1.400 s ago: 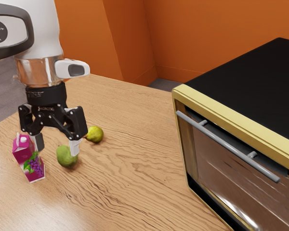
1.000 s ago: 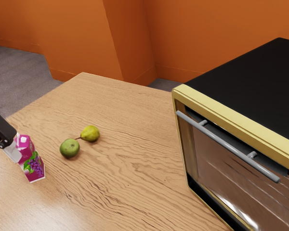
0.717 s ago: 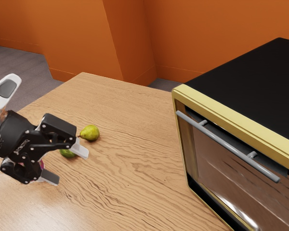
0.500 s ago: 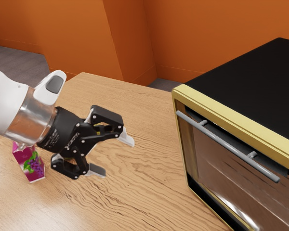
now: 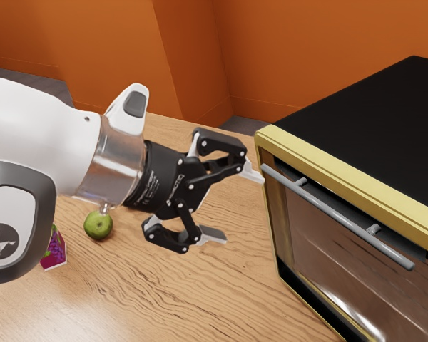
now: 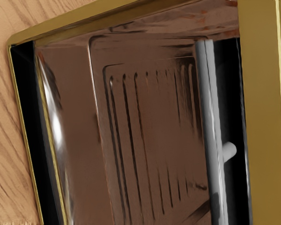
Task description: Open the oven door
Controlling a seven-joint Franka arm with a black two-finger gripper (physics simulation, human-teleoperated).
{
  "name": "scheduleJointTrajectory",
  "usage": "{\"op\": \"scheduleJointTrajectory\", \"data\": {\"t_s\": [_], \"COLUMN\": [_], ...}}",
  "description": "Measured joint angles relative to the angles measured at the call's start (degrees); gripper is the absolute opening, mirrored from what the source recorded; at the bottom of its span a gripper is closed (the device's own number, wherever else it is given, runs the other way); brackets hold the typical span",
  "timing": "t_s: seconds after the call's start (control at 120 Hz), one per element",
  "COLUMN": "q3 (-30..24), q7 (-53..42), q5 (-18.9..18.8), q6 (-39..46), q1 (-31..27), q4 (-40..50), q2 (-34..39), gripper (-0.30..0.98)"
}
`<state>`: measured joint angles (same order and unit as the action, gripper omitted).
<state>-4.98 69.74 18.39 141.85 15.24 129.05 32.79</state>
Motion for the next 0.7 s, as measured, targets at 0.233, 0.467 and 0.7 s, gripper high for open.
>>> {"op": "scheduleJointTrajectory", "data": {"t_s": [0.233,0.467,0.7], "q3": [-0.20,-0.12,0.14], "q7": [3.02,3.87,3.97], "q5": [0.09,-0.08,-0.01], "q6": [1.02,1.34,1.39], "q1": [-0.56,-0.38,-1.43], "q4": [-0.44,-2.50,-4.04], "q2": [-1.25,-5.21,-7.53], "gripper": [0.68,0.68,0.68]}}
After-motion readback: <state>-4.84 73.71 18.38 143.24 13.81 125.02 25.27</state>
